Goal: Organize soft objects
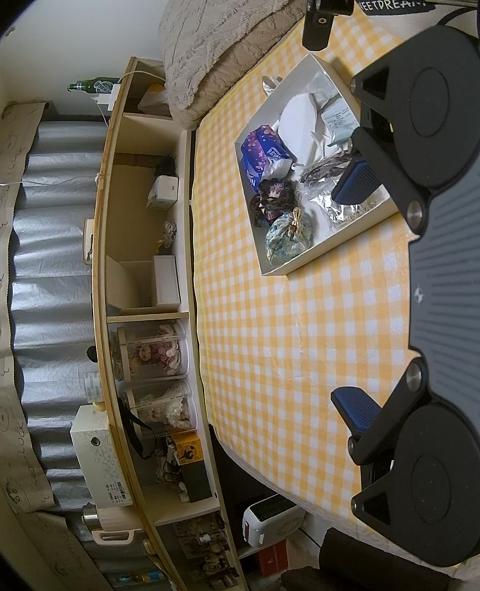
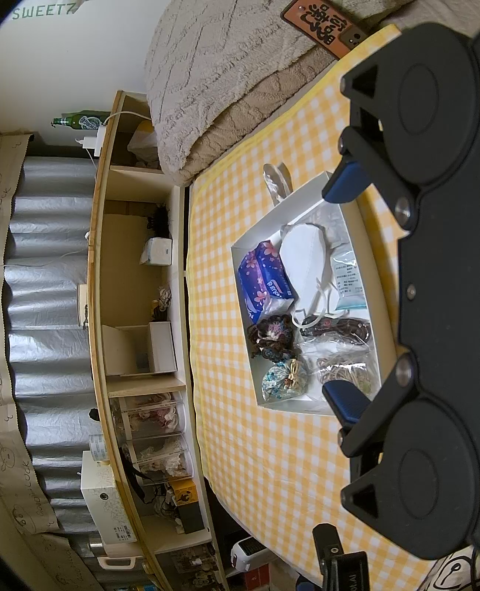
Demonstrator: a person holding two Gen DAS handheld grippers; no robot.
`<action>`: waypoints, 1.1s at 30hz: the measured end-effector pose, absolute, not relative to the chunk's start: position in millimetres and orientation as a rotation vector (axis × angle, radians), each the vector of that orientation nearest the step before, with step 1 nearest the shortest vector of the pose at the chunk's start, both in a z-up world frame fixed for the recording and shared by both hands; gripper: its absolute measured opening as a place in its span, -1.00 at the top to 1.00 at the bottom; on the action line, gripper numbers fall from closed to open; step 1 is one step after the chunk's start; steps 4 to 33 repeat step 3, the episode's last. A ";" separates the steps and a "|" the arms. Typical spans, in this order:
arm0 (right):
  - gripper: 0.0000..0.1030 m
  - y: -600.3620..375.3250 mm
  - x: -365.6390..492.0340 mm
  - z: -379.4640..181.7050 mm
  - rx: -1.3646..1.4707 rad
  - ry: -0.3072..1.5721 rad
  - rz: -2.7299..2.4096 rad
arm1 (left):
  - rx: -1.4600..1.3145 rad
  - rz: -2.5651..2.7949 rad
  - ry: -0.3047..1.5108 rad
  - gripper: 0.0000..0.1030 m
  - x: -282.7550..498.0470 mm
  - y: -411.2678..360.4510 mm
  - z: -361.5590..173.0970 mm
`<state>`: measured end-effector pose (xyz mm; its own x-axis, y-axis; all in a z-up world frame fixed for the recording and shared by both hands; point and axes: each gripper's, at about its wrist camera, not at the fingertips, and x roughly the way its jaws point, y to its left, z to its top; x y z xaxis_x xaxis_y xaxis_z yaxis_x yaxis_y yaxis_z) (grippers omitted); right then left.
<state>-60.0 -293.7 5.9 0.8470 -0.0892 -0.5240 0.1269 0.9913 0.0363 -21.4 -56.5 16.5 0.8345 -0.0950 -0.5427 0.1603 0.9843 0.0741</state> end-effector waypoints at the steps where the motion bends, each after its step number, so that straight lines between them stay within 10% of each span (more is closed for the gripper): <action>1: -1.00 -293.8 -59.9 6.0 0.070 0.549 -0.114 | 0.118 -0.135 0.568 -1.00 -21.4 -56.7 16.5; 33: -1.00 -293.9 -59.9 6.1 0.070 0.549 -0.114 | 0.118 -0.135 0.568 -1.00 -21.3 -56.5 16.5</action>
